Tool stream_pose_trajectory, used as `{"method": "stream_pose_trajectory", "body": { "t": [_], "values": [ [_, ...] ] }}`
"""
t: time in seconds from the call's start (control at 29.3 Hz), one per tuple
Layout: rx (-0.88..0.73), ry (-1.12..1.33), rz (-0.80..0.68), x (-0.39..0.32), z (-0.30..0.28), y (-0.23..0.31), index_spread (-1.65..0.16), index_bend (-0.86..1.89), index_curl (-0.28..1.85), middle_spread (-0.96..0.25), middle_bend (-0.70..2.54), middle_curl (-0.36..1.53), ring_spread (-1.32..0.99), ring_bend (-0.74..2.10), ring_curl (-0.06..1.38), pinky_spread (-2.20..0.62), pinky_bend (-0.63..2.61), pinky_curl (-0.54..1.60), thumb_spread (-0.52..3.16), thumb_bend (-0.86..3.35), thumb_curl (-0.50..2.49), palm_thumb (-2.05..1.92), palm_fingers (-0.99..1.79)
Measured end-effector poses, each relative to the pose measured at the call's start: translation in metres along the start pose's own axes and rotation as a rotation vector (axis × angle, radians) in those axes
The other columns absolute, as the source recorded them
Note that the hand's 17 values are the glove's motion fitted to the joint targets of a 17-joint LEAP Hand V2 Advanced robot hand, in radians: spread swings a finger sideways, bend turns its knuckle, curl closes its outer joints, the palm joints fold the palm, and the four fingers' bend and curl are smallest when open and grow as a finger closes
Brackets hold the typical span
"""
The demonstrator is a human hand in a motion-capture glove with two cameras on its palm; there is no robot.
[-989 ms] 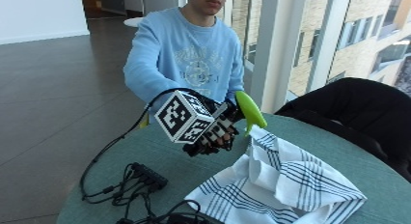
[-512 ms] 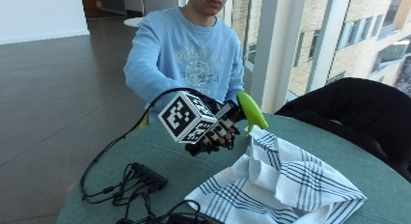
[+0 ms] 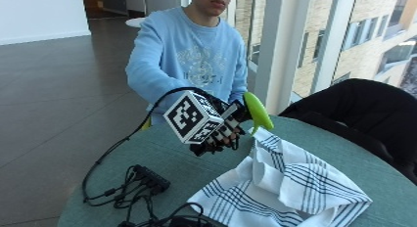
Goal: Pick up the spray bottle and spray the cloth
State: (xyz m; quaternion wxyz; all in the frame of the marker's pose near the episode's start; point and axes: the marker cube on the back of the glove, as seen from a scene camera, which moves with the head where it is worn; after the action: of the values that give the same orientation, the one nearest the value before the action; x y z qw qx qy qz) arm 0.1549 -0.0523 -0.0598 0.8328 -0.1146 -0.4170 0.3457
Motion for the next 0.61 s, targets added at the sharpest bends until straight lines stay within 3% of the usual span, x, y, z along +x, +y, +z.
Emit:
{"method": "stream_pose_trajectory", "body": {
  "t": [0.61],
  "values": [
    [-0.012, 0.021, 0.020, 0.0000, 0.0041, 0.0024, -0.20, 0.17, 0.48, -0.11, 0.33, 0.49, -0.04, 0.44, 0.39, 0.20, 0.18, 0.31, 0.72, -0.03, 0.66, 0.92, 1.14]
  ]
}}
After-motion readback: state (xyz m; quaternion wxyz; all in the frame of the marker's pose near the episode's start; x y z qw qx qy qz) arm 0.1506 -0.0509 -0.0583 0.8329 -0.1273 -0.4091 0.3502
